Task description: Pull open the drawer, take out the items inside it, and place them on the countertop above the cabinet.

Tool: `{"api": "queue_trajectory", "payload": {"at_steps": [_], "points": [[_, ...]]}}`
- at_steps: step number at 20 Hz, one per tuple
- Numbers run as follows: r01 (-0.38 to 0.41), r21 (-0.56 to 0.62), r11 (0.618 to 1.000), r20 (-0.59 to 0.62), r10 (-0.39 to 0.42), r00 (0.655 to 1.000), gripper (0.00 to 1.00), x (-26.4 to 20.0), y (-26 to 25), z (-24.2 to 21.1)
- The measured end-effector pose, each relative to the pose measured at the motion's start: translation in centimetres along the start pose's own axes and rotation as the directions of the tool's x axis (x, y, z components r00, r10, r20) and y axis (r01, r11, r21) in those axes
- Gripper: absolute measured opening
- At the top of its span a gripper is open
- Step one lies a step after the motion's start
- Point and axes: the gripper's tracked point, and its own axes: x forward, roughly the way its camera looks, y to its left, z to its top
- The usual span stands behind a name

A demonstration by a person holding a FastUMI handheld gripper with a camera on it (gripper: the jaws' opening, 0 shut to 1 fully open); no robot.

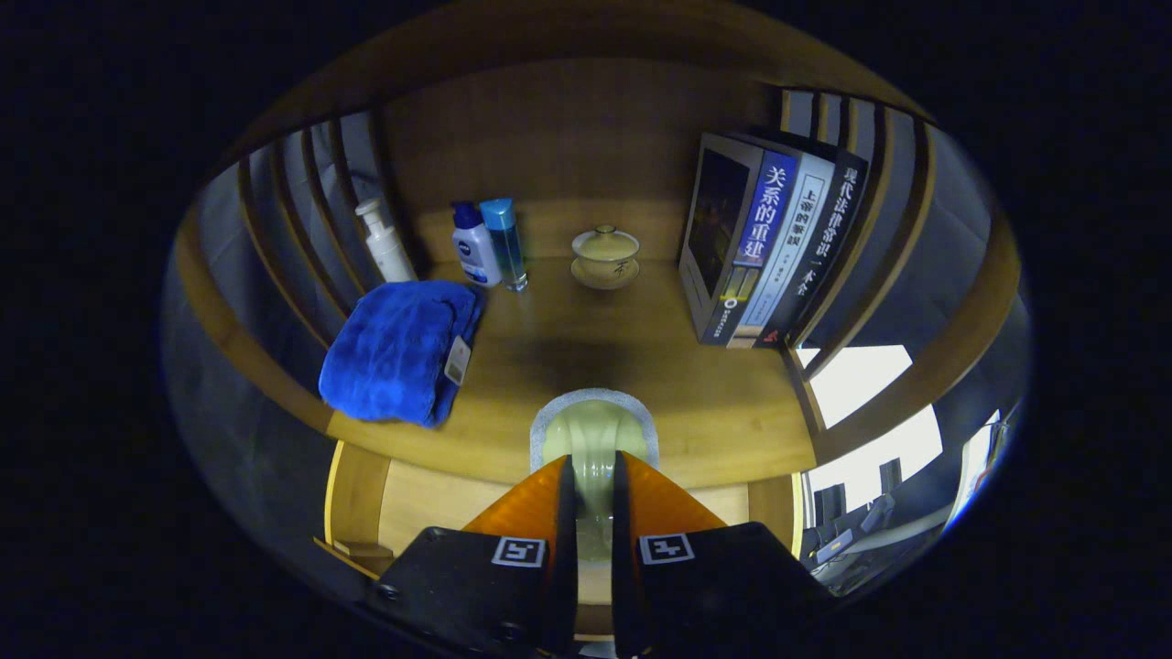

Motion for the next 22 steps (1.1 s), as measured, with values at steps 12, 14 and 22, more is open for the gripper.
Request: {"api": "queue_trajectory", "payload": {"at_steps": [12, 14, 22], "points": [[0.053, 0.053, 0.997, 0.042, -0.055, 0.998, 0.24, 8.2, 0.9, 4.2], [0.056, 0.063, 0.996, 0.059, -0.06, 0.996, 0.26, 8.5, 1.0, 4.5], [0.036, 0.125, 0.992, 0.168, -0.057, 0.984, 0.99, 6.9, 1.2, 5.1]]}}
